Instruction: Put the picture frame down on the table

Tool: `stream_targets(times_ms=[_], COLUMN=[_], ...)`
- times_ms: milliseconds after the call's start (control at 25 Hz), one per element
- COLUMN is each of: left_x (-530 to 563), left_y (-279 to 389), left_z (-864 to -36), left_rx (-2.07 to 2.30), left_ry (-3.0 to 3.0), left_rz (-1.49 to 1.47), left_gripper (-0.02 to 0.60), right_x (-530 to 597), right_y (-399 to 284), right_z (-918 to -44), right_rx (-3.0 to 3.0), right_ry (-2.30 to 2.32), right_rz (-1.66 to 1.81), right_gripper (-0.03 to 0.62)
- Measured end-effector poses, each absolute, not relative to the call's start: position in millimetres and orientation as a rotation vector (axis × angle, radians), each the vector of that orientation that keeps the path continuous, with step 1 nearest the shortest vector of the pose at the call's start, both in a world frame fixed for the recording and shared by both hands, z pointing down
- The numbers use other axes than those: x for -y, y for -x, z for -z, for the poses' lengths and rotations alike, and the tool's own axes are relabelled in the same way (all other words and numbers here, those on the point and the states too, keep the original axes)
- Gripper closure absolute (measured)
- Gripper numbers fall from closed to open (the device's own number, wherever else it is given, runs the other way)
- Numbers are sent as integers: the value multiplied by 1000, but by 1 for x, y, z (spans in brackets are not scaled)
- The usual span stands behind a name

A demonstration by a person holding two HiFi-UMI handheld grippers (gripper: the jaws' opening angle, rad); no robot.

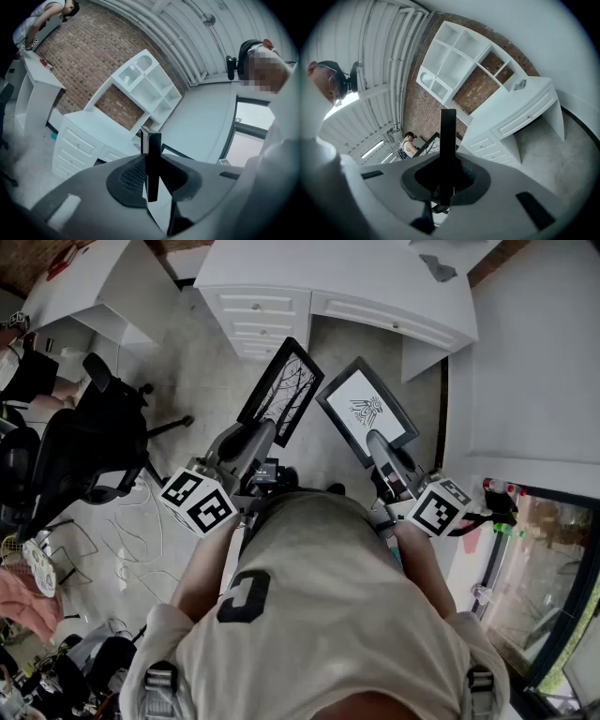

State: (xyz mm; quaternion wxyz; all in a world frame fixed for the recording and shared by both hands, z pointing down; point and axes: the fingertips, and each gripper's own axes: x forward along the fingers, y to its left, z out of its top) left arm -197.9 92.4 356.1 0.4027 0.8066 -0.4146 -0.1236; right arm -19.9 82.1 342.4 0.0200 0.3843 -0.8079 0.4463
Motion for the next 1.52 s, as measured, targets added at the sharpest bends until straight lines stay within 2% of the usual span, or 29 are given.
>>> stream_targets(times_ms=[840,1160,1520], left_x=[-79,-38,-5], left_y=[201,202,159], left_z=[-354,-370,-352], left_rx=[982,1026,1047], left_ry=[-2040,-1983,-1987], left_rz=[315,305,321], left_gripper=[515,515,515], right_x=[-88,-43,-10], right_y=[22,11,-26], right_z=[-338,-353,-349], right_rx=[2472,2468,2550], right_ry=[-1297,-1288,-1236], right_rz=[-1447,-1512,-1532], right_gripper=[568,569,569])
